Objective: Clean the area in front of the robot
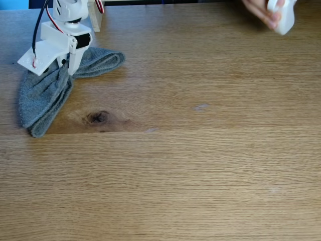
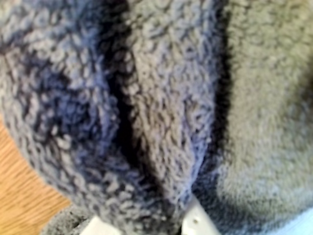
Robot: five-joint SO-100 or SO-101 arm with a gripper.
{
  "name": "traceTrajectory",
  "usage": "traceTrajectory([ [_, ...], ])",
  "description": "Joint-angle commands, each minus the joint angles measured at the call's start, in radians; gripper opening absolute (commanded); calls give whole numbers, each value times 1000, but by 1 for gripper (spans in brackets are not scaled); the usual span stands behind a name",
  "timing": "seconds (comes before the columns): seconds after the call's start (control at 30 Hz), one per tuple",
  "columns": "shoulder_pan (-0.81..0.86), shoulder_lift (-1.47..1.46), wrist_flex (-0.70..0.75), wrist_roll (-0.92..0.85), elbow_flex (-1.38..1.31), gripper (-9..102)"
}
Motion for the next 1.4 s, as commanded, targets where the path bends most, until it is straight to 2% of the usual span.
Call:
traceTrajectory([
  [0.0, -15, 213, -18, 31, -28, 0],
  [0.2, -80, 407, 35, 49, -29, 0],
  [0.5, -238, 637, 202, 57, -28, 0],
  [0.7, -431, 767, 449, 75, -26, 0],
  [0.9, -703, 847, 664, 97, -25, 0],
  [1.0, -813, 819, 649, 95, -25, 0],
  [1.2, -923, 638, 502, 75, -25, 0],
  [1.37, -982, 448, 442, 163, -25, 0],
])
